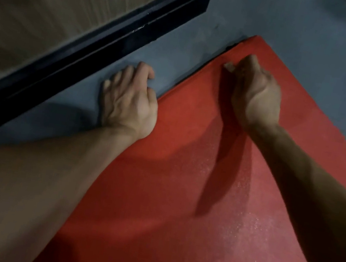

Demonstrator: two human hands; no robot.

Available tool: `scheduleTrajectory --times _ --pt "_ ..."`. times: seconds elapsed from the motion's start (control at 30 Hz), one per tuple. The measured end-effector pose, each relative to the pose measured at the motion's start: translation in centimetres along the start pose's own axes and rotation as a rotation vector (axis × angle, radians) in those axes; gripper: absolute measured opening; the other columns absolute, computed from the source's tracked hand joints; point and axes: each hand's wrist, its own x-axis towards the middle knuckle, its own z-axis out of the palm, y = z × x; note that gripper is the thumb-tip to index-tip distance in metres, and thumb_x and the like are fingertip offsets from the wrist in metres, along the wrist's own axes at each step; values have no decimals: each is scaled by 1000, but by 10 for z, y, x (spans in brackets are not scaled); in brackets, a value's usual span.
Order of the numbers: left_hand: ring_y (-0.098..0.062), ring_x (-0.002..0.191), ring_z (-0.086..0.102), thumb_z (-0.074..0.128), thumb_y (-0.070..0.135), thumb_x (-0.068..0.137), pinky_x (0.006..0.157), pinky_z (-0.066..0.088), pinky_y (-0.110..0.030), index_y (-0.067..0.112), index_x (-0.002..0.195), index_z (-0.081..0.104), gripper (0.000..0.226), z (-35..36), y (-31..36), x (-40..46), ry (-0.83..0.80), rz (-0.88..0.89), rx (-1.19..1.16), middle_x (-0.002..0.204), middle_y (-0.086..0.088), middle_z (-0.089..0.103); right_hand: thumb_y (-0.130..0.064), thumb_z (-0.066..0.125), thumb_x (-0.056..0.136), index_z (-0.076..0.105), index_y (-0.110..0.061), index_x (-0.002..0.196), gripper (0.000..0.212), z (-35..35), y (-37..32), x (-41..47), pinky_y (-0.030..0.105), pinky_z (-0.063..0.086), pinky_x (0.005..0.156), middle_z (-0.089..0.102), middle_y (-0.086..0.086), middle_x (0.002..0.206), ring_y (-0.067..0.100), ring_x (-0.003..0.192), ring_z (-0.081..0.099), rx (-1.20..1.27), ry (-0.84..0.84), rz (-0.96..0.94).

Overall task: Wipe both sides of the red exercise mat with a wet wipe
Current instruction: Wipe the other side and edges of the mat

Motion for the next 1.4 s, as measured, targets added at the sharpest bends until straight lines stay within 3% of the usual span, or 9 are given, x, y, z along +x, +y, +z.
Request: scheduleTrajectory --times 0.2,0.4,0.5,0.6,0.83,0.93,1.03,1.23,1.4 --pt "-25 121 55 43 25 89 102 31 -39 26 119 57 33 1 -7 3 -15 -18 -58 123 0 63 -27 54 101 61 -17 101 12 0 -72 -88 43 40 66 63 8 82 35 73 56 96 -303 -537" --pt "-23 132 47 46 28 101 113 30 -39 25 134 54 33 -18 -18 8 -254 40 -108 135 0 57 -40 47 104 54 -12 91 31 -1 -55 -70 49 40 64 65 19 78 44 73 57 18 -38 -19" --pt "-21 132 47 45 33 105 111 34 -34 22 137 56 36 -37 -32 -4 -339 52 -152 133 -1 57 -26 58 101 59 -21 99 6 0 -114 -131 45 40 66 65 9 81 37 73 58 157 -205 -366" --pt "-19 119 57 42 34 106 99 41 -30 22 128 61 31 -57 -56 -29 -366 25 -190 126 1 64 -30 60 101 63 -23 108 11 -2 -137 -177 41 39 67 63 3 84 30 77 57 107 -316 -714" --pt "-19 84 62 40 39 107 85 51 -42 24 103 61 25 -132 -153 -114 -397 -13 -97 87 5 66 -40 52 102 58 -14 95 27 -12 -119 -129 44 41 61 66 21 80 43 74 62 59 -151 -80" --pt "-15 94 64 49 32 107 84 47 -32 23 122 65 23 -154 -172 -145 -513 -86 -85 105 5 69 -30 58 98 64 -20 101 11 -12 -166 -191 38 47 66 69 7 85 34 78 65 250 -347 -400" --pt "-13 117 59 51 27 106 94 39 -22 21 140 57 36 -167 -178 -163 -638 -87 -63 126 7 57 -35 47 98 68 -24 110 26 -11 -182 -224 36 47 75 70 1 91 29 84 64 232 -448 -708" --pt "-18 123 52 55 21 104 112 38 -33 24 157 37 56 -173 -173 -184 -678 -146 -67 146 -1 42 -42 57 98 59 -19 94 23 -28 -156 -171 42 49 63 67 6 73 34 72 64 458 -208 188" --pt "-16 95 63 58 16 101 94 49 -30 30 156 36 60 -191 -171 -198 -711 -138 -89 118 0 63 -27 60 94 62 -19 83 14 -52 -146 -171 41 53 56 67 2 61 24 55 64 594 -347 294"
